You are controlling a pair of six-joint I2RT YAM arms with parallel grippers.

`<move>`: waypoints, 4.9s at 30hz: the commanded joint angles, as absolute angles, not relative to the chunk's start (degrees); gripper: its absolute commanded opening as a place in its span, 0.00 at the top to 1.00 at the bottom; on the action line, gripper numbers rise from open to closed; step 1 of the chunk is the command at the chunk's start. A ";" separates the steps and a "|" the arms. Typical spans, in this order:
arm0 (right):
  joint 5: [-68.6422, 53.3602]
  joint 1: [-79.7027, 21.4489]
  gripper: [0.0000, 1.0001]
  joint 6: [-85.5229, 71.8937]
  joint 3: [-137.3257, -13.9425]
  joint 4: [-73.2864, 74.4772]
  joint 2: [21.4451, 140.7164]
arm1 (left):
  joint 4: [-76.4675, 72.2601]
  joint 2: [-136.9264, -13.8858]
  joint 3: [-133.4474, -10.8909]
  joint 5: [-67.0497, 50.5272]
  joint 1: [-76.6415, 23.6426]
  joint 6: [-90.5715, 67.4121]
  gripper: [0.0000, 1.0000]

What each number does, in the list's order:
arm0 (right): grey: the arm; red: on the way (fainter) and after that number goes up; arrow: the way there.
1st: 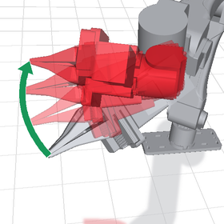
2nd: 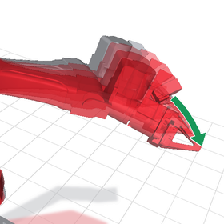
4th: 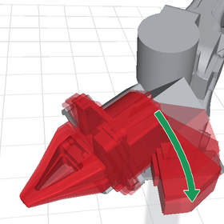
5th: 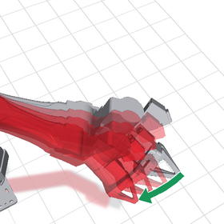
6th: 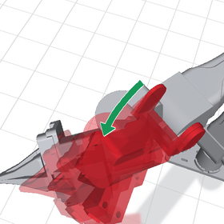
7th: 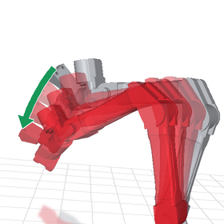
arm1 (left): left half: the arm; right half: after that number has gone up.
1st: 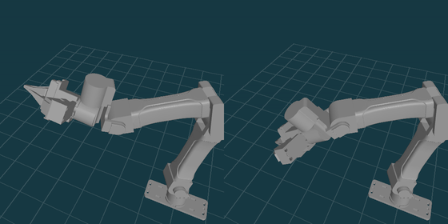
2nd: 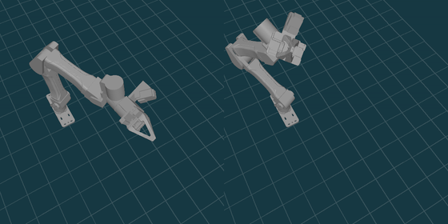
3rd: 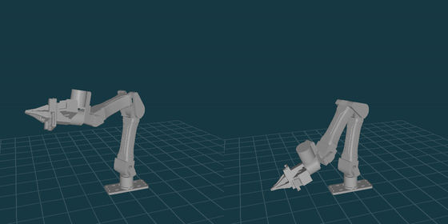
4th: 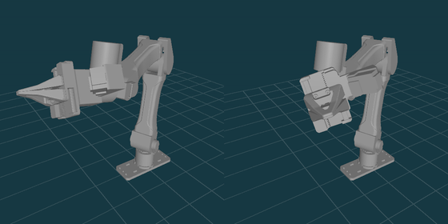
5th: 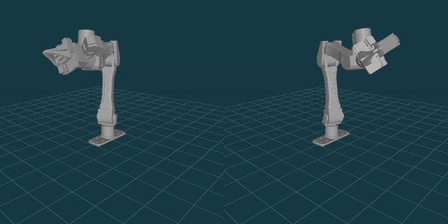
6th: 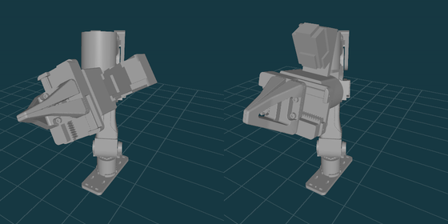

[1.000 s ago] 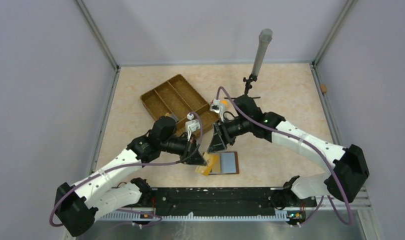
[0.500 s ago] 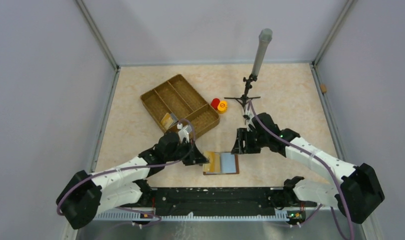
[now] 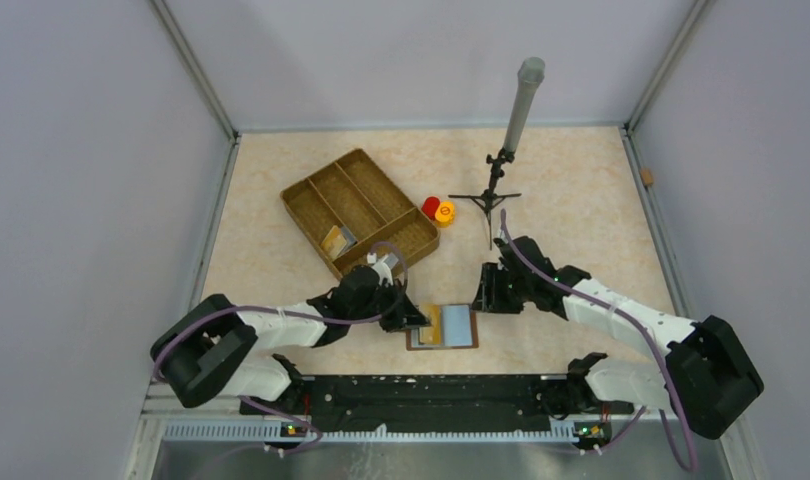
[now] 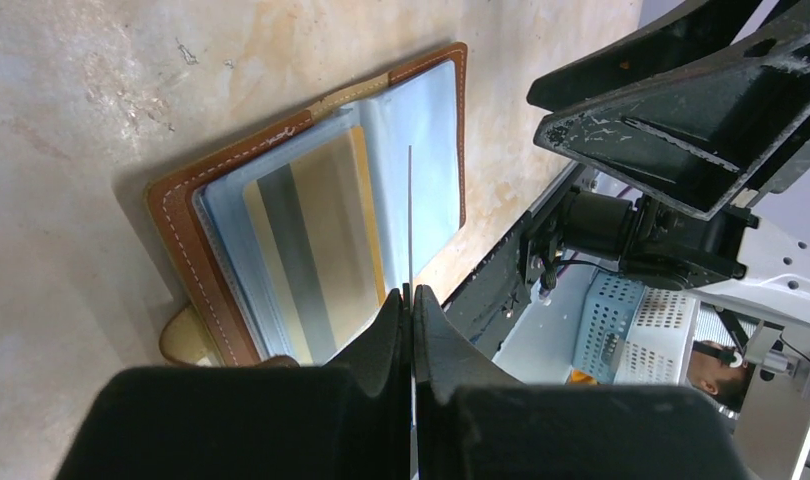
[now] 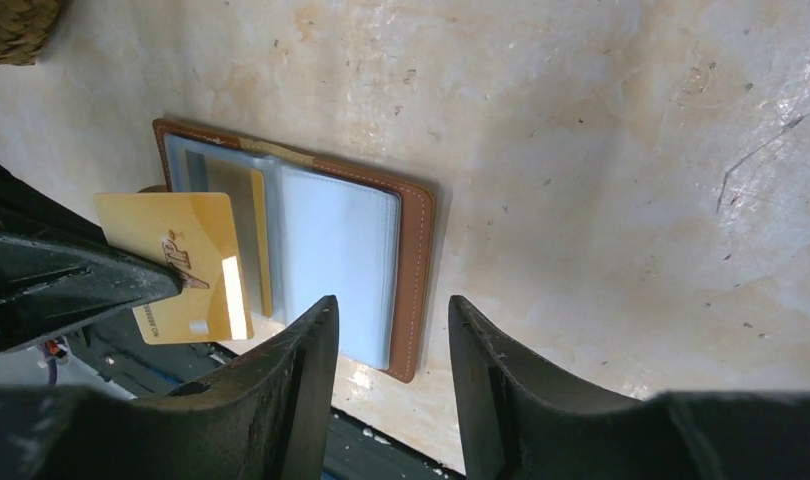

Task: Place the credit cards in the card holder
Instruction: Insert the credit card into the card holder.

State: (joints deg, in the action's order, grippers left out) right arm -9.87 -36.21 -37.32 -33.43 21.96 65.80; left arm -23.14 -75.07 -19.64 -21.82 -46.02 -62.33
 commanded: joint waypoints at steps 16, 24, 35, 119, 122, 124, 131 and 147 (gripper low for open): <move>-6.79 -35.87 0.57 -38.05 -33.70 21.45 64.89 | -38.07 -86.34 -20.39 -24.09 -46.80 -65.45 1.00; -6.09 -35.86 0.58 -37.85 -33.84 22.10 64.91 | -38.15 -87.81 -19.94 -23.47 -46.76 -66.26 1.00; -8.26 -35.86 0.58 -38.20 -32.08 19.87 65.66 | -40.52 -90.57 -18.69 -22.66 -46.80 -67.15 1.00; -3.40 -43.42 0.71 -45.34 -28.52 13.43 72.29 | 7.98 -75.20 -37.34 -6.90 -51.59 -52.38 0.17; -3.44 -43.42 0.71 -45.33 -28.56 13.45 72.27 | 9.63 -74.91 -38.25 -6.45 -51.60 -51.43 0.15; -3.43 -43.42 0.72 -45.33 -28.53 13.45 72.21 | 11.20 -75.03 -38.87 -5.63 -51.68 -50.89 0.14; -3.52 -43.51 0.72 -45.35 -28.47 13.23 72.19 | 14.99 -74.23 -40.51 -3.25 -51.92 -49.14 0.12; -3.52 -43.67 0.72 -45.32 -28.51 13.24 72.42 | 16.58 -73.80 -38.12 -4.19 -53.17 -53.45 0.15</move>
